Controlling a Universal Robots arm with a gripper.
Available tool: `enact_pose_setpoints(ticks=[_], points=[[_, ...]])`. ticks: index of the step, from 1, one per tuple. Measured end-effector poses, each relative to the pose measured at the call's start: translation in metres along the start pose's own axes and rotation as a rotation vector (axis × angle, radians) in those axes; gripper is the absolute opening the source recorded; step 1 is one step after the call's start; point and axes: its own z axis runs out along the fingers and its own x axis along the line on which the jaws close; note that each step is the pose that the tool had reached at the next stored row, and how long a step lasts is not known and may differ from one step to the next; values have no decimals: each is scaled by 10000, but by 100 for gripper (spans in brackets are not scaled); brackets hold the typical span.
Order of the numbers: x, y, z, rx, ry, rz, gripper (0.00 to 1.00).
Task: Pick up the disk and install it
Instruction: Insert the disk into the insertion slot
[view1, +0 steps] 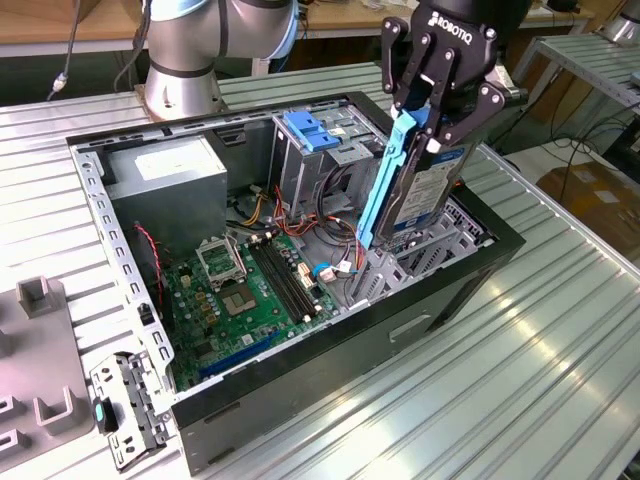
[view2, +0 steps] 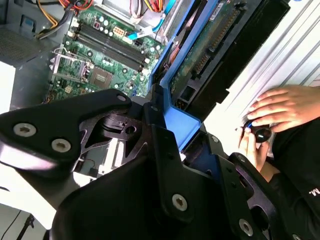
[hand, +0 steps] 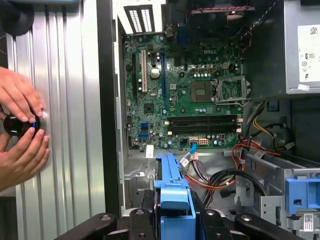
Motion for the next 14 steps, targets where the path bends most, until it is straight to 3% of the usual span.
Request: enact_pose_setpoints(ticks=[6,14], points=[[-3,-197,16,0,1,0,37],[-11,-318,70,0,1,0,37]])
